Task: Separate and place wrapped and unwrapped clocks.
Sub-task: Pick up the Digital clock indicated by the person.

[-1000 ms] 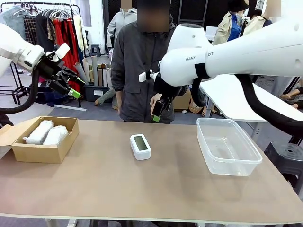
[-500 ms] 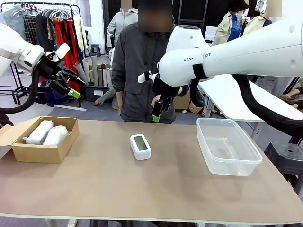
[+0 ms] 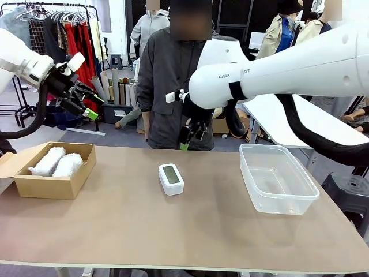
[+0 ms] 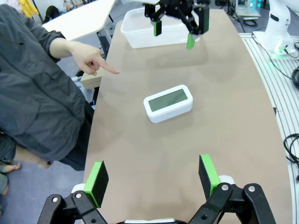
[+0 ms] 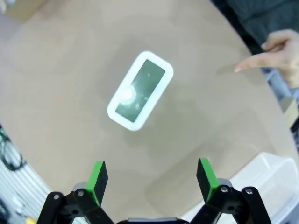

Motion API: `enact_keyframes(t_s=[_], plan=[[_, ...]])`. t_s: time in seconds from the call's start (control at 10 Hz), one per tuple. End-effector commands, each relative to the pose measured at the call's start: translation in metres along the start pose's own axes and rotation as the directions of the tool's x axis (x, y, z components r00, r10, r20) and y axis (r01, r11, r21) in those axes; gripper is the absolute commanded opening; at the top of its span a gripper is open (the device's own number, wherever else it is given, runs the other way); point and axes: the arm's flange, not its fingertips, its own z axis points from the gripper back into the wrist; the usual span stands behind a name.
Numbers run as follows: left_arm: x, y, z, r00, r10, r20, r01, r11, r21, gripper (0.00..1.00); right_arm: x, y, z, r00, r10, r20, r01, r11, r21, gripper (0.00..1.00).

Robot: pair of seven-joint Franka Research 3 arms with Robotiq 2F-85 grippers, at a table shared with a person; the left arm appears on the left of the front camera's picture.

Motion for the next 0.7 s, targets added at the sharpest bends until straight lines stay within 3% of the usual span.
enact_keyframes(t_s=[0.0,0.2,0.3,0.6], plan=[[0.001,-0.001,0.002,1.0,0.005,-0.007,-0.005,1.0,0.006,1.0,0.04,0.02,-0.021,0.978,-0.207,0.023,0.209,0.973,-0.099,1.0],[0.001,-0.001,0.002,1.0,0.005,-0.007,-0.005,1.0,0.006,1.0,0.059,0.029,-0.05,0.929,-0.37,0.005,0.368,0.92,-0.135,1.0],[0.001,-0.001,0.002,1.0,0.005,-0.007,-0.005,1.0,0.006,1.0,0.066,0.036,-0.069,0.917,-0.399,0.0,0.389,0.894,-0.221,1.0],[0.001,-0.001,0.002,1.0,0.005,-0.007,-0.005,1.0,0.006,1.0,0.078,0.046,-0.109,0.859,-0.512,0.005,0.504,0.844,-0.182,1.0]])
